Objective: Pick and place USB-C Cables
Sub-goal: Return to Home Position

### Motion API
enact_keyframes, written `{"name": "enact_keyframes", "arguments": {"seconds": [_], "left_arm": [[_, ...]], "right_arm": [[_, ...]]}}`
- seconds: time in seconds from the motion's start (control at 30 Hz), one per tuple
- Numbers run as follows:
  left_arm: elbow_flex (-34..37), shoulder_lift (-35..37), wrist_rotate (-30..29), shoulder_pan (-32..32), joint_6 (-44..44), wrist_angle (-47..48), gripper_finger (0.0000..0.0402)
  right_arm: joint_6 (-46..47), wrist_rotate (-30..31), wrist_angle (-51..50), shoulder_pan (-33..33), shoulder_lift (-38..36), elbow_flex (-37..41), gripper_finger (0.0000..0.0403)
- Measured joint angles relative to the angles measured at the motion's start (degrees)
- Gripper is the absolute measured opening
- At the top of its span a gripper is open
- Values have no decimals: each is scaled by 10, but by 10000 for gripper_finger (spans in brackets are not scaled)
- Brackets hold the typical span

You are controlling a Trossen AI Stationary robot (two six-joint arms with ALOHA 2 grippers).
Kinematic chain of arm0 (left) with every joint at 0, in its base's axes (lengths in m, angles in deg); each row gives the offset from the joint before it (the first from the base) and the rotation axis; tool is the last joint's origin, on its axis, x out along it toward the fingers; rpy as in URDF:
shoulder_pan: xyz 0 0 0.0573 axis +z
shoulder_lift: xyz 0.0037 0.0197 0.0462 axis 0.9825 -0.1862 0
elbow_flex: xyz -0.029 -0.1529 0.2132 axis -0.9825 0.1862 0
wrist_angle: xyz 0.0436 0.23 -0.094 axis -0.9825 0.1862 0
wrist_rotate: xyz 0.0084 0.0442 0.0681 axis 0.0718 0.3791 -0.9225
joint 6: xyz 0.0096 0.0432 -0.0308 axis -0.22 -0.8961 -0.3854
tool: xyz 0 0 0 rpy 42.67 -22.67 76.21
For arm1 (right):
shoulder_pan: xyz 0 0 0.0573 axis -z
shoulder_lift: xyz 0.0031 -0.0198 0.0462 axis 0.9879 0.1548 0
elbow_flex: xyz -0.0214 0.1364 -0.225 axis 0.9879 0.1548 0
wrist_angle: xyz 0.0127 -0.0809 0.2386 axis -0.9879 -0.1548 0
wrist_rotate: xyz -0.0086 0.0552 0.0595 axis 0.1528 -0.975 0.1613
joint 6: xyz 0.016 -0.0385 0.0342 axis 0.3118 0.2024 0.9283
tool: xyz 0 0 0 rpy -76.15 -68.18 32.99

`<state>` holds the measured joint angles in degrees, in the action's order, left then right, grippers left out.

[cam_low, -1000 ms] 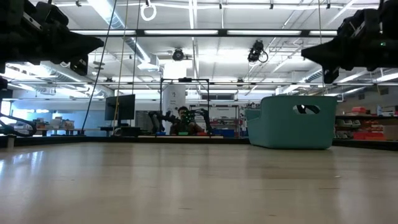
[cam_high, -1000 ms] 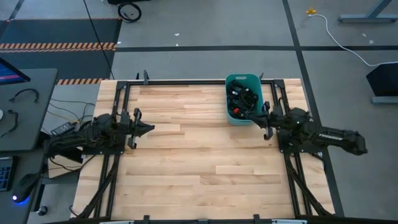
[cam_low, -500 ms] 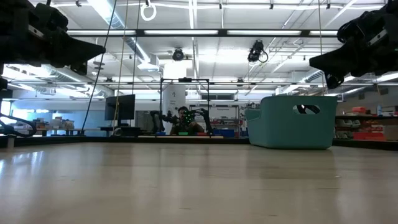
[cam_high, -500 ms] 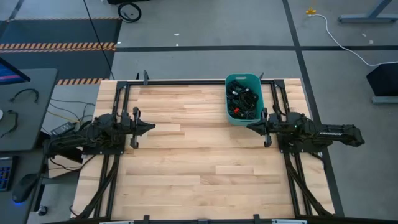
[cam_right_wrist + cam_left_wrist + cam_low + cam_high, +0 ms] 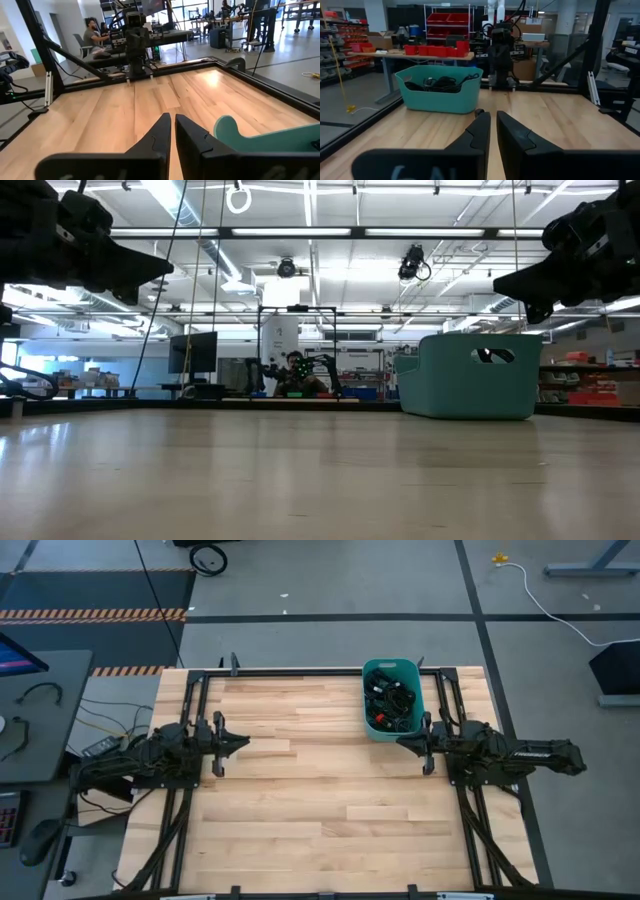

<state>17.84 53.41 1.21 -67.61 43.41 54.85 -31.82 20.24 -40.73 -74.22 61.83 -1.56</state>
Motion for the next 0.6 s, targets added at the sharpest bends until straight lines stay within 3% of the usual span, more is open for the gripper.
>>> {"name": "enact_keyframes", "arguments": {"seconds": [0.13,0.4,0.6], "left_arm": [[0,0,-1,-2,0,-1,34],[0,3,-29,-116,0,-1,31],[0,3,-32,-128,0,-2,40]], "right_arm": [[0,0,0,0,0,0,31],[0,-4,15,-5,-32,0,32],[0,-4,56,-24,-31,0,32]]}}
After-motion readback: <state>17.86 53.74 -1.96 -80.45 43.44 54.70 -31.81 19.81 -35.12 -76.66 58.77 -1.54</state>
